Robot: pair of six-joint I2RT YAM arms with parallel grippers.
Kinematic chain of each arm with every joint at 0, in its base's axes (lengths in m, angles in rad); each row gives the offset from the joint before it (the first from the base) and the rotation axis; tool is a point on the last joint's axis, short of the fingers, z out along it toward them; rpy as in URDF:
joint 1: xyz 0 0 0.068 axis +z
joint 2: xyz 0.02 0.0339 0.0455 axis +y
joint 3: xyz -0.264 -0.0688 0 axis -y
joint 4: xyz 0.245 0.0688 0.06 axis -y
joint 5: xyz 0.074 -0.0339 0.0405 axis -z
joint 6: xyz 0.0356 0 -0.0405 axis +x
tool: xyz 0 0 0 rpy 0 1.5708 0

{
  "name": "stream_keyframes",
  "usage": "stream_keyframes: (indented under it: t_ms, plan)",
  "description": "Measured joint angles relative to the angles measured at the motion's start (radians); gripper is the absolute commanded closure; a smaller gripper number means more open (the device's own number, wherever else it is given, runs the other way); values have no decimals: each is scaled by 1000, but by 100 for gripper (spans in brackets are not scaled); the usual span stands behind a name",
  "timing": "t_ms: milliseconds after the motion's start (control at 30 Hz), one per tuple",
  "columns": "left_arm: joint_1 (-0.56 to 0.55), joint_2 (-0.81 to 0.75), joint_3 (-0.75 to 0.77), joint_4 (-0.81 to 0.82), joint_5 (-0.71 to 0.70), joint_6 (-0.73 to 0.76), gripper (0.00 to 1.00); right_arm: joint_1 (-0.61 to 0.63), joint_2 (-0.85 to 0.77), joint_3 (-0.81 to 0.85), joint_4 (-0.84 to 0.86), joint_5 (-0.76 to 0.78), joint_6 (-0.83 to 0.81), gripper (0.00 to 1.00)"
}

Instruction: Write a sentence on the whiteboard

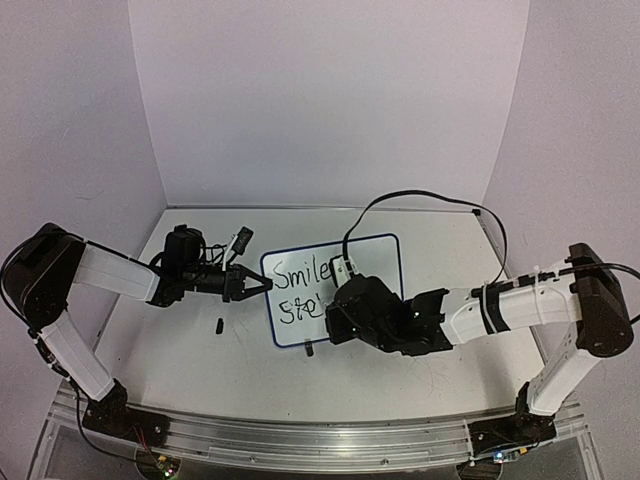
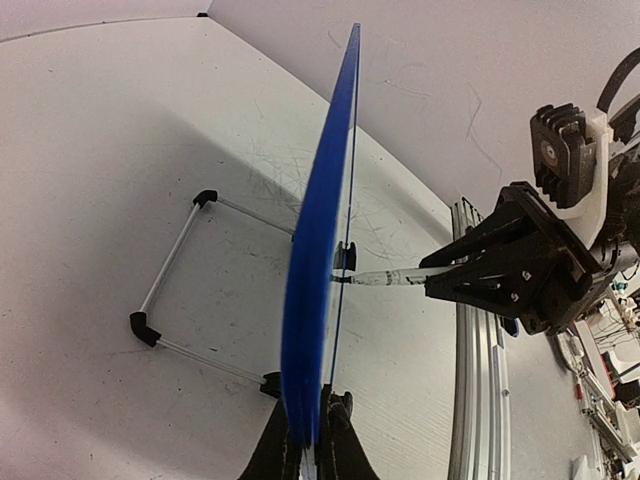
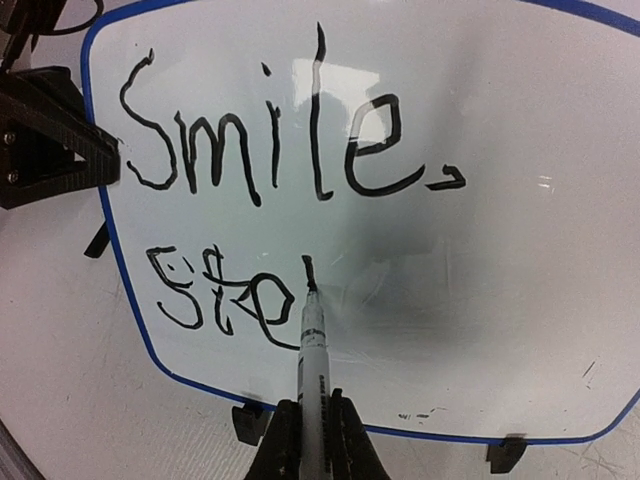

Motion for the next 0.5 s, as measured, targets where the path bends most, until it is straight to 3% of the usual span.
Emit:
stream_keyframes:
  t_ms: [500]
  plan:
    - [0, 0, 0, 0, 1, 1, 100, 39, 20, -40, -59, -21, 75, 100]
